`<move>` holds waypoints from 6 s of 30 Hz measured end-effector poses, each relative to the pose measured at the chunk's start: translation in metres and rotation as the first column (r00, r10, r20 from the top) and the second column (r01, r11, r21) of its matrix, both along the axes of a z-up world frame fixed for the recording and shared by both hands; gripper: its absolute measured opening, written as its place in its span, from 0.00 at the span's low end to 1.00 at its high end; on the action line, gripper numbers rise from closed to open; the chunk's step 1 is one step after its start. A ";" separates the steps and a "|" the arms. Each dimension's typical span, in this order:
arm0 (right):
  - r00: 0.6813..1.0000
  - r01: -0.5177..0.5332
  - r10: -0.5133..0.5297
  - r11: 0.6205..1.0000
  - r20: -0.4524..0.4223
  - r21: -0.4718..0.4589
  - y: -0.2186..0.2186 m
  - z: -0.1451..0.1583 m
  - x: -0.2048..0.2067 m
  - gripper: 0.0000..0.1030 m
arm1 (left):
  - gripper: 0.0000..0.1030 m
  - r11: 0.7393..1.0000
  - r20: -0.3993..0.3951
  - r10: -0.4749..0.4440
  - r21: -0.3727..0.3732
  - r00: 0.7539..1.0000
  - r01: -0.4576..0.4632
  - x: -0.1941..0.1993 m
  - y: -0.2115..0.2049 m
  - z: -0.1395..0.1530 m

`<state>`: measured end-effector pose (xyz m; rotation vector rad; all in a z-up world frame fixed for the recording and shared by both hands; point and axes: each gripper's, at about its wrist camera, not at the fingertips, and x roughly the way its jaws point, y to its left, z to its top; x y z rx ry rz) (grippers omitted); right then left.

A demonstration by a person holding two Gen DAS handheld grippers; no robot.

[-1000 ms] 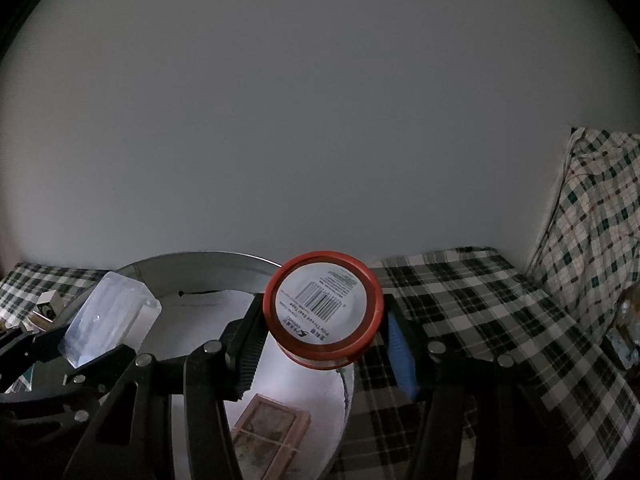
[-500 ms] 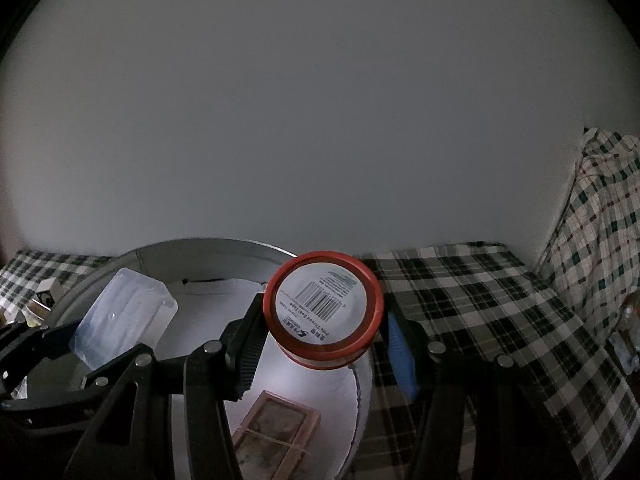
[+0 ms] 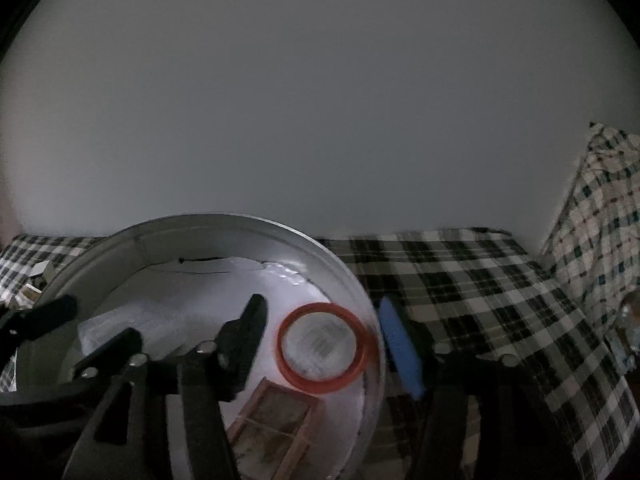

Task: Organize rigid objects
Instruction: 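Carry the tape roll with the right tool into the tin while the left tool releases the tray there, then withdraw both tools from the tin toward the remaining blocks, then grasp the hollow yellow brick with the left tool while the right tool grasps the blue teddy-bear block, then carry the yellow brick with the left tool over the tin while the right tool carries the teddy block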

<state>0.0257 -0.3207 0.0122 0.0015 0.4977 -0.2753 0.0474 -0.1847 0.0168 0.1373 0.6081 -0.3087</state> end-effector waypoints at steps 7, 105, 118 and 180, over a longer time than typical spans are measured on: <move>0.994 0.047 -0.053 0.997 0.093 0.066 -0.012 0.011 -0.015 0.85 | 1.00 0.996 0.081 0.050 -0.083 0.995 -0.043 -0.011 0.021 0.013; 0.937 -0.346 0.348 0.936 -0.031 0.060 0.266 -0.008 -0.011 0.92 | 0.96 0.894 -0.157 0.427 -0.073 0.891 -0.441 0.043 0.326 -0.047; 0.885 -0.327 0.368 0.928 -0.286 0.181 0.273 -0.044 0.048 0.75 | 0.62 0.903 -0.293 0.364 -0.120 0.884 -0.412 0.070 0.342 -0.065; 0.890 -0.389 0.372 0.921 0.263 0.017 0.239 0.035 -0.043 0.44 | 0.30 0.949 0.183 0.164 -0.299 0.969 -0.104 -0.014 0.279 0.012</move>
